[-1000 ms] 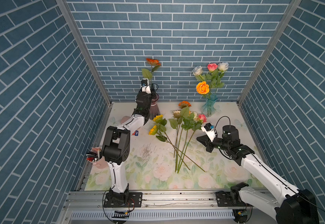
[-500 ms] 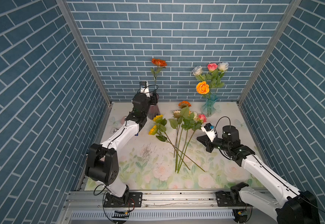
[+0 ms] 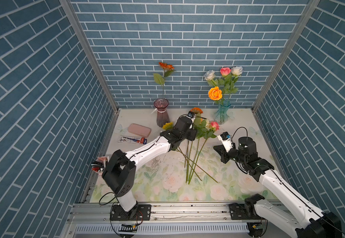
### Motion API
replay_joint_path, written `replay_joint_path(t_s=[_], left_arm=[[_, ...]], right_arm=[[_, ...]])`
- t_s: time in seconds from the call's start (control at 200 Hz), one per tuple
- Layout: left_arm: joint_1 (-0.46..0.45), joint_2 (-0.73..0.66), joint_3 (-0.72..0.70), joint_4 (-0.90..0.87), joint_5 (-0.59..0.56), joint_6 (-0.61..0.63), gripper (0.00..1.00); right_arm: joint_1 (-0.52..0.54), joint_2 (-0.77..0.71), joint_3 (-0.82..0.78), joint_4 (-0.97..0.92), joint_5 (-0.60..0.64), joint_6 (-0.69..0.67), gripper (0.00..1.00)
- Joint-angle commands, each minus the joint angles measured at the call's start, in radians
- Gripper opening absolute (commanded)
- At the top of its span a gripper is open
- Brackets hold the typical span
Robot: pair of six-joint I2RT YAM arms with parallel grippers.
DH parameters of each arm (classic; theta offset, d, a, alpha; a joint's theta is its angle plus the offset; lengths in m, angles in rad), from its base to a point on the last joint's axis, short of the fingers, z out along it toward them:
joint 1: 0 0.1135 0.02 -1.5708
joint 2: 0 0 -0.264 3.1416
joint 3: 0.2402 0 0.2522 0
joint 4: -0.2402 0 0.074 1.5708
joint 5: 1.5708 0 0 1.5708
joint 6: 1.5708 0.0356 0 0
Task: Arrange the flowers in different vases according to their variety
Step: Pick up the flower at the center of the board.
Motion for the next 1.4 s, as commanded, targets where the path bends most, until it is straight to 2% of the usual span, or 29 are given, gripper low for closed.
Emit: replay_joint_path(t_s=[0.0,0.36,0.81,1.135,1.395], left_arm=[[-0.014,0.089,0.024,-0.035,-0.055,-0.069,0.67],[-0.005,0.334,0.216,-0.091,-0.112,-0.093,0.63],[0.034,0.392,0.278,-0.092,-0.132,-0.092,0.58],[0.043,0.434,0.304,-0.077,-0.089,-0.087,0.47],[0.051,0.469,0.329,-0.077,-0.092,-0.090,0.44]], right_arm=[[0.005,-0.051,-0.002,-0.048,0.087,0.082,0.00],[0.005,-0.105,-0.018,-0.100,0.110,0.106,0.00],[0.005,-0.092,-0.025,-0.106,0.100,0.093,0.00],[0.006,-0.091,-0.030,-0.111,0.100,0.087,0.00],[0.006,-0.091,-0.031,-0.110,0.098,0.087,0.00]])
